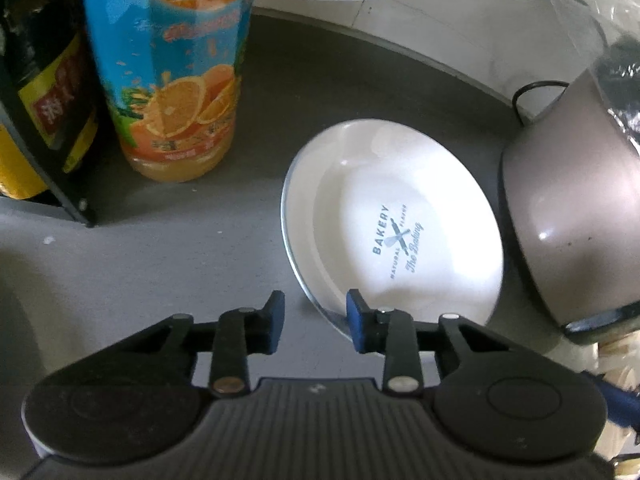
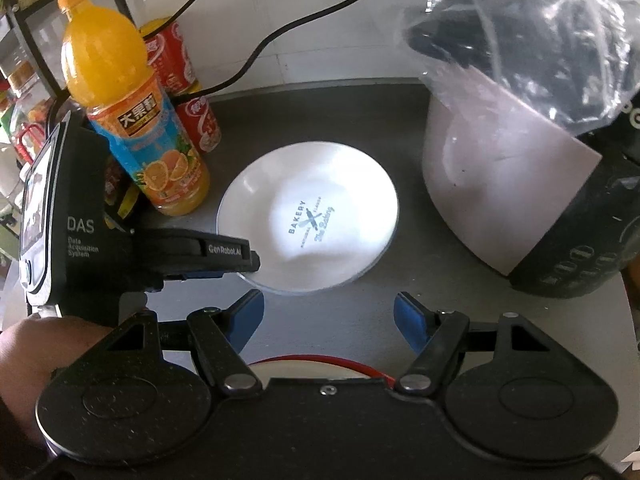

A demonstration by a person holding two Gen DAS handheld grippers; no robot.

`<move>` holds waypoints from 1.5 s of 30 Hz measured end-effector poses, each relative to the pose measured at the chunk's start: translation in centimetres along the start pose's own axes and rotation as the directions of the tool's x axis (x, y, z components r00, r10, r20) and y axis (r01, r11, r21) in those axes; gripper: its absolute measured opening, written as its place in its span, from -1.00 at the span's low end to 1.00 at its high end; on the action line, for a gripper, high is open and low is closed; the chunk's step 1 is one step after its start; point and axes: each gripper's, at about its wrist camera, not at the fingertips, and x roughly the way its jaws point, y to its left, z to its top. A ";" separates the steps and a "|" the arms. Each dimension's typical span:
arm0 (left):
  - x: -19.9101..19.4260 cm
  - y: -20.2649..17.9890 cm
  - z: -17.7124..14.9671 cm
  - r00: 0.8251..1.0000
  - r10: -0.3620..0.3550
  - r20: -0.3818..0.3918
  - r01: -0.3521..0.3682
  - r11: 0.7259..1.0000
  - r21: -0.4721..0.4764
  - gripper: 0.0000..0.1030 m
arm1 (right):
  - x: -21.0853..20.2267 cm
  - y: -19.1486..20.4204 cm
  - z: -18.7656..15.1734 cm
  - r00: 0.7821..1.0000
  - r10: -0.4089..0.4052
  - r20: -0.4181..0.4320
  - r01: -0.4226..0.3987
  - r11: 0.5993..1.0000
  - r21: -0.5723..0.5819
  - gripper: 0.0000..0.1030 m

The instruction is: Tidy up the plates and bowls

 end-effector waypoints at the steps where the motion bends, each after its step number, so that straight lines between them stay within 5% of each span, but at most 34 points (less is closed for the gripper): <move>1: 0.0 0.5 -0.1 1.000 -0.001 -0.005 0.001 1.000 -0.013 -0.42 | 0.1 0.1 0.0 1.000 0.003 -0.001 -0.003 1.000 0.002 0.38; 13: -2.2 4.5 -1.4 1.000 0.031 0.004 -0.031 0.999 -0.022 -0.66 | 1.2 1.1 0.8 0.999 0.027 -0.047 -0.026 0.999 0.037 0.37; 36: -4.9 10.2 -2.2 0.995 0.091 -0.050 -0.094 0.994 -0.058 -0.66 | 6.9 3.8 2.4 0.972 0.039 -0.230 -0.035 0.999 0.022 0.14; 45: -5.0 11.0 -2.1 0.995 0.084 -0.061 -0.088 0.994 -0.061 -0.66 | 9.3 4.8 2.2 0.950 0.052 -0.308 -0.038 0.998 0.051 -0.17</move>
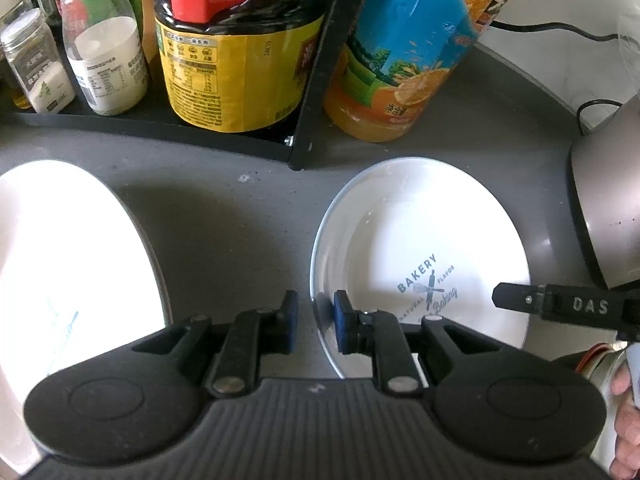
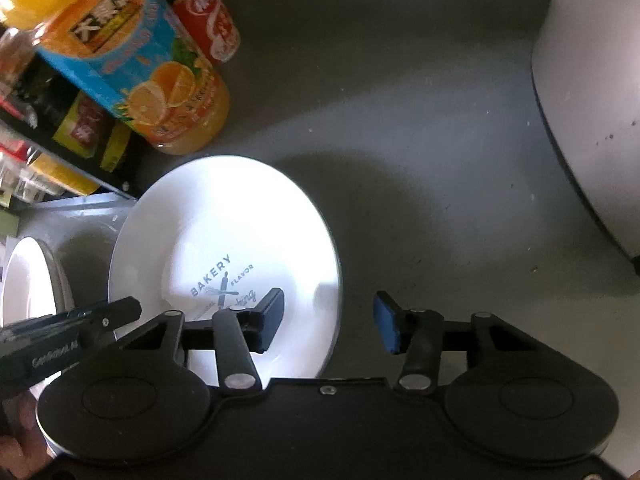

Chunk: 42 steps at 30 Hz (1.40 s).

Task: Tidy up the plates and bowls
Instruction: 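Close the right gripper on the 'Bakery' plate's rim, then carry the 'Bakery' plate and lower it onto the 'Sweet' plate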

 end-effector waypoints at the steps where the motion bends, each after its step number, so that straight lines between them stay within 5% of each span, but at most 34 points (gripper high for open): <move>1: 0.0 -0.1 0.0 1.000 0.001 -0.002 -0.001 1.000 -0.002 -0.66 | 0.1 -0.2 0.2 1.000 0.000 -0.001 0.000 1.000 0.022 -0.21; 8: 1.0 -0.5 0.3 1.000 0.001 -0.012 -0.001 1.000 -0.002 -0.68 | 0.5 -0.6 1.1 1.000 -0.016 -0.002 0.016 0.999 0.042 -0.48; 10: 0.9 -0.6 0.3 1.000 0.014 -0.013 -0.014 1.000 -0.013 -0.69 | 0.5 -0.2 1.1 1.000 0.003 -0.006 -0.003 1.000 0.018 -0.70; 15: 0.2 -0.9 -0.4 1.000 0.015 0.017 -0.016 0.999 0.038 -0.69 | -0.2 0.2 0.7 0.999 -0.008 0.037 0.010 0.998 -0.060 -0.72; 42: -6.1 4.0 -2.5 0.995 0.012 0.098 -0.009 0.999 -0.032 -0.71 | -4.6 5.2 -3.0 0.985 0.112 0.131 -0.089 0.982 -0.169 -0.79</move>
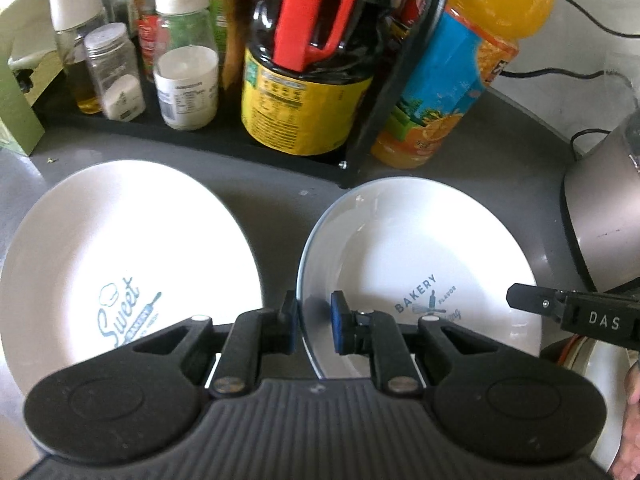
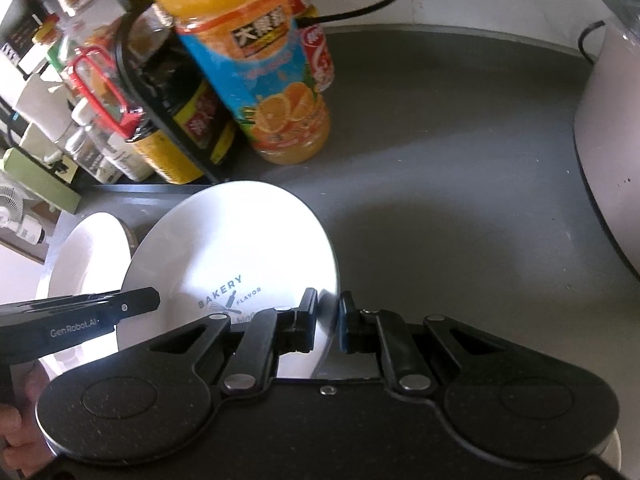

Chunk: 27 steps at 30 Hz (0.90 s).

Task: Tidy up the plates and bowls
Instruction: 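Carry the 'Bakery' plate and lower it onto the 'Sweet' plate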

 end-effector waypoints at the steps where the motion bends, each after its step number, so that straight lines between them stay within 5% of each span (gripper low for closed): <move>1: -0.1 0.2 -0.1 1.000 -0.001 0.000 0.001 1.000 -0.004 -0.71 | 0.0 0.4 -0.1 1.000 -0.001 0.005 0.001 1.000 -0.011 -0.79; 27: -3.7 10.1 -1.4 0.997 0.063 0.041 -0.058 0.992 -0.116 -0.71 | 1.3 10.0 -0.4 0.994 0.107 -0.008 -0.107 0.989 -0.105 -0.79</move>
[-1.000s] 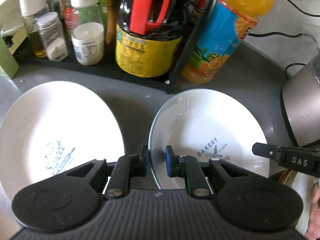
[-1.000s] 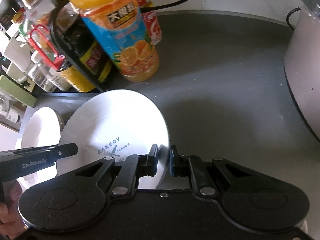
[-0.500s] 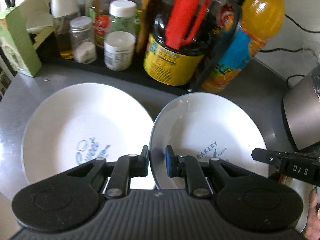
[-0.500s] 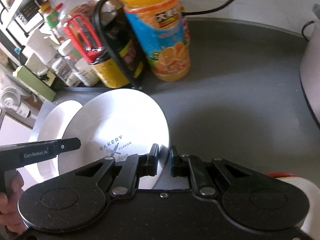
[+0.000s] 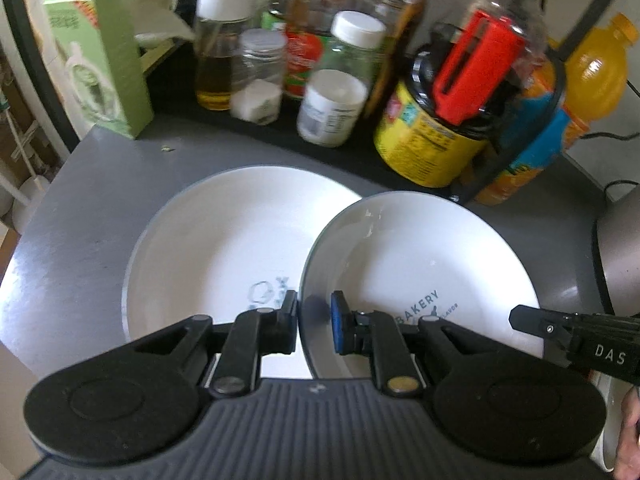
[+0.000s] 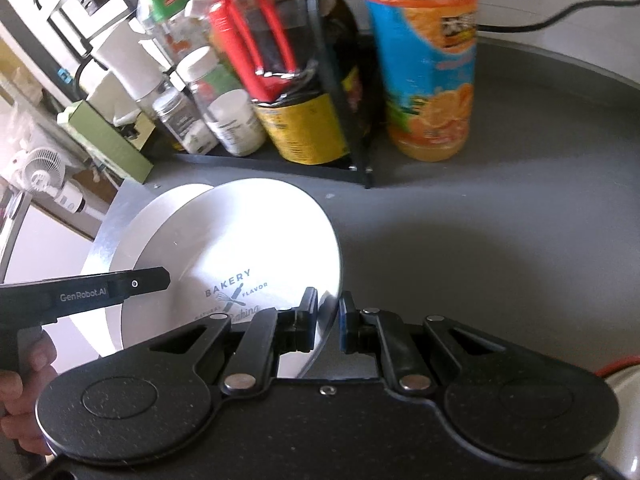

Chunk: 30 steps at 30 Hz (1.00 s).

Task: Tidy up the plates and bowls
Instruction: 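Carry the 'Bakery' plate and lower it onto the 'Sweet' plate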

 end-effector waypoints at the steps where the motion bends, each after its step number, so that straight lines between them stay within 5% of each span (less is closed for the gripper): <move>1: 0.0 0.5 0.1 1.000 0.002 -0.001 -0.002 1.000 -0.006 -0.71 | 0.3 0.5 0.1 1.000 0.002 -0.002 -0.002 1.000 -0.006 -0.79; 15: 0.5 6.9 1.6 1.000 0.011 -0.023 -0.012 0.999 -0.034 -0.71 | 4.1 5.4 1.3 0.999 0.007 -0.033 -0.008 0.999 -0.033 -0.79; 30: 1.3 9.2 2.6 1.000 0.003 -0.022 -0.003 1.000 -0.005 -0.71 | 6.7 7.6 0.5 0.995 -0.017 -0.096 0.015 1.000 -0.023 -0.75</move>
